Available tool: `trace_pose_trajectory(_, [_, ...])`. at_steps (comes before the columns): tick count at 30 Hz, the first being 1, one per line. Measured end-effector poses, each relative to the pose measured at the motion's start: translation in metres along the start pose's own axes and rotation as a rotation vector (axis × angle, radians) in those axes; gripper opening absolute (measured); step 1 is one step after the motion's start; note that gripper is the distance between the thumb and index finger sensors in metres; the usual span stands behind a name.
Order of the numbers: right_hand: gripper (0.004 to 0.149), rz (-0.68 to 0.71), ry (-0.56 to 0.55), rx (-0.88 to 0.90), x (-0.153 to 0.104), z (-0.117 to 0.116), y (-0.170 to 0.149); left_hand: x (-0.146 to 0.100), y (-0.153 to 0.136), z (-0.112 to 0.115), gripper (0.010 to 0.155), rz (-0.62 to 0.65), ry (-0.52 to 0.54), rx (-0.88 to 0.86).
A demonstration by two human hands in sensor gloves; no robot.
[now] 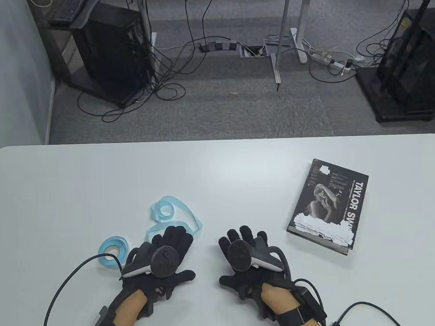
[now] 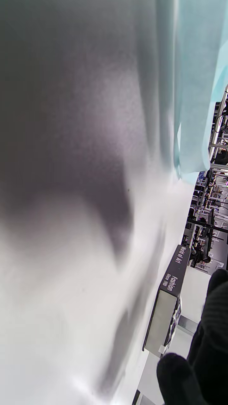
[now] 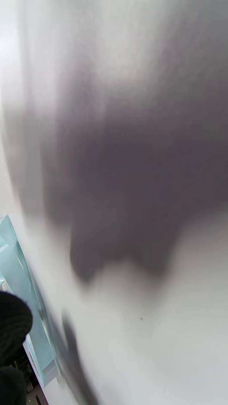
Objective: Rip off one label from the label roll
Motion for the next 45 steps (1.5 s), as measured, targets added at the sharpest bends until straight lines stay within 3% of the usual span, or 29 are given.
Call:
trace_pose_trajectory(11, [0.091, -0.016, -0.038, 0.052, -0.004, 0.009, -0.011, -0.002, -0.003, 0.0, 0.094, -0.004, -0.005, -0.019])
trace_pose_trajectory(20, [0.09, -0.218, -0.169, 0.187, -0.017, 0.037, -0.084, -0.001, -0.001, 0.0, 0.094, 0.005, 0.0, -0.014])
trace_pose_trajectory(30, [0.09, -0.441, -0.332, 0.405, -0.044, 0.047, -0.171, -0.001, 0.001, 0.0, 0.094, 0.012, -0.008, -0.011])
trace_pose_trajectory(37, [0.089, -0.561, -0.361, 0.464, -0.047, 0.035, -0.205, -0.001, 0.001, 0.0, 0.094, 0.006, -0.016, -0.013])
trace_pose_trajectory(45, [0.086, -0.603, -0.346, 0.428, -0.042, 0.03, -0.213, -0.001, 0.002, -0.001, 0.094, 0.008, -0.019, -0.011])
Point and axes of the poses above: the tracker on the back of each hand, its own y axis roughly to the thumb side, its own x axis roughly from the wrist to the fingertips, z = x × y, the point moved 1 cm from there along x, roughly from the wrist to the fingertips, and after that the axes turned 1 degree about z, right-handed, at the moved point
